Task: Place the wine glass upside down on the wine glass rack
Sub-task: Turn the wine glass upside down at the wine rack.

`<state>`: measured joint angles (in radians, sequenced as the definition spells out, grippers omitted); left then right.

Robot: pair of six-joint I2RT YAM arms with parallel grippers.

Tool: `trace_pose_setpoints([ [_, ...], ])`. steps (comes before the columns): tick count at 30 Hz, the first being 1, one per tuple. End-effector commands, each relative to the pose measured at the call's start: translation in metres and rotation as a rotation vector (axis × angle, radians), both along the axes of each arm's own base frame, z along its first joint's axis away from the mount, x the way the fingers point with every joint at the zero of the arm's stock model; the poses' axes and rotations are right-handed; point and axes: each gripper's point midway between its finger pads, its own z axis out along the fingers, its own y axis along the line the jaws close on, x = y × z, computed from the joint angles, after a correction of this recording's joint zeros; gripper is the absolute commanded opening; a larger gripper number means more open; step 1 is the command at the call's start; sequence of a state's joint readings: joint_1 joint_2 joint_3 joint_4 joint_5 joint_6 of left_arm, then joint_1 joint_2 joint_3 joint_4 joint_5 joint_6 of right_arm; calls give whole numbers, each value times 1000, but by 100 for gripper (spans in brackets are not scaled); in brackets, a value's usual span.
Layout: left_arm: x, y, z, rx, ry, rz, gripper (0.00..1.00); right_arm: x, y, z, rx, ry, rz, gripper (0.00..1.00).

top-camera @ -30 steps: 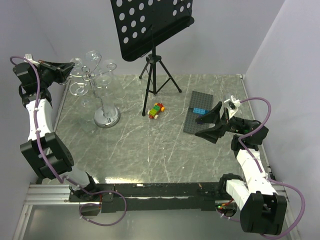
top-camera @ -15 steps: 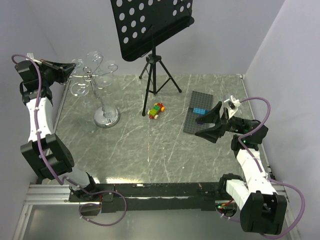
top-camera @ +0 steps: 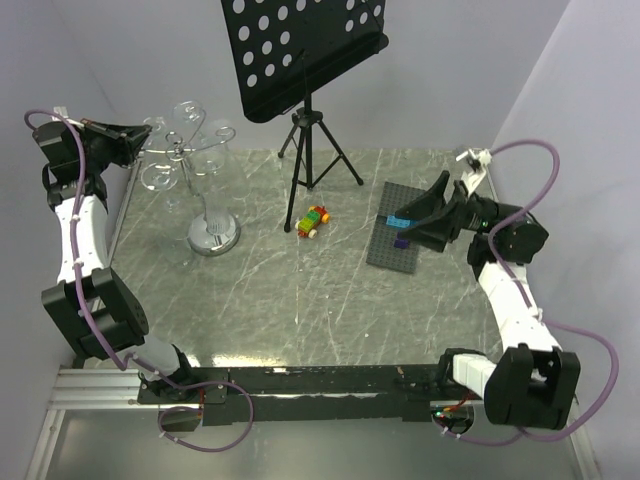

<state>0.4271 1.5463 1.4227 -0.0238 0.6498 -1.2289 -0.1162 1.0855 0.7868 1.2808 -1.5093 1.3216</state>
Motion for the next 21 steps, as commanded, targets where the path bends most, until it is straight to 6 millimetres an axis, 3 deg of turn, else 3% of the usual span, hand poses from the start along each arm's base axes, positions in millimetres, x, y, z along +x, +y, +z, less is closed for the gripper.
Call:
trace_pose_setpoints([
  [1, 16, 2, 20, 11, -48, 37, 1, -24, -10, -21, -259, -105, 96, 82],
  [8, 10, -13, -6, 24, -5, -46, 1, -35, -9, -39, -260, -116, 105, 82],
  [13, -2, -25, -27, 28, 27, -96, 1, -30, -10, -43, -259, -113, 109, 82],
  [21, -4, -14, -35, 92, 102, -30, 1, -15, -12, -50, -256, -114, 116, 81],
])
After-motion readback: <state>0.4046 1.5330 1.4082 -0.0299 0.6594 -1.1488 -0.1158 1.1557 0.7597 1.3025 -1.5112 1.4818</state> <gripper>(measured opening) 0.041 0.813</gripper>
